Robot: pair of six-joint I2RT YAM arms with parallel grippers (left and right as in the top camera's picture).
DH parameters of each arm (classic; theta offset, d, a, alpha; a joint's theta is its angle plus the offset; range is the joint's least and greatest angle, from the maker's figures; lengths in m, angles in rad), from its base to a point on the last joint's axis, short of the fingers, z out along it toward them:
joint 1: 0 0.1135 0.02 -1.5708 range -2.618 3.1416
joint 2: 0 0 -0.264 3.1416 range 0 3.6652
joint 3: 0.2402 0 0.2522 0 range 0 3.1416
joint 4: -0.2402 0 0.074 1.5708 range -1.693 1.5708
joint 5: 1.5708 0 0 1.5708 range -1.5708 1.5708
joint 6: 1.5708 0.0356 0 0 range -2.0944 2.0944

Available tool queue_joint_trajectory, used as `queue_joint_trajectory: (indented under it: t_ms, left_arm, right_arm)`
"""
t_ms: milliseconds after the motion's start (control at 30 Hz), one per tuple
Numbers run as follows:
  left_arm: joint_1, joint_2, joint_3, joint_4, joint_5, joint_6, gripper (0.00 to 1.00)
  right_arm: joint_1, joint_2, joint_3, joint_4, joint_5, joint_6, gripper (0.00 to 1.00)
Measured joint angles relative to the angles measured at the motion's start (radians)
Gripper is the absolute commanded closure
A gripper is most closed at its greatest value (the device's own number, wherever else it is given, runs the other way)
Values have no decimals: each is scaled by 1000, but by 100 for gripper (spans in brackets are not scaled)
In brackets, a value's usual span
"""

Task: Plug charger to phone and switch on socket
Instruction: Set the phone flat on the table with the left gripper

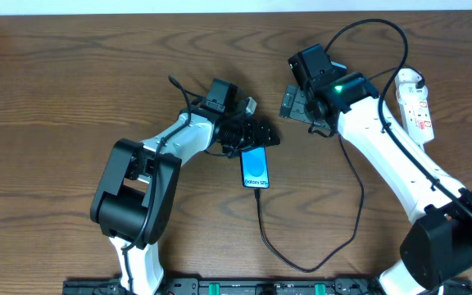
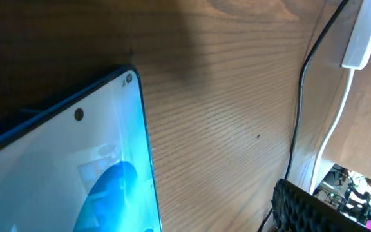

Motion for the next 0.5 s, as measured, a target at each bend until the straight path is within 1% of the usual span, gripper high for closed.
queue_joint_trajectory:
  t_ms: [500]
  left_arm:
    - [0,-10,6,-60,-32,-3,13]
  right_arm:
    - [0,0,0,0,0,0,1]
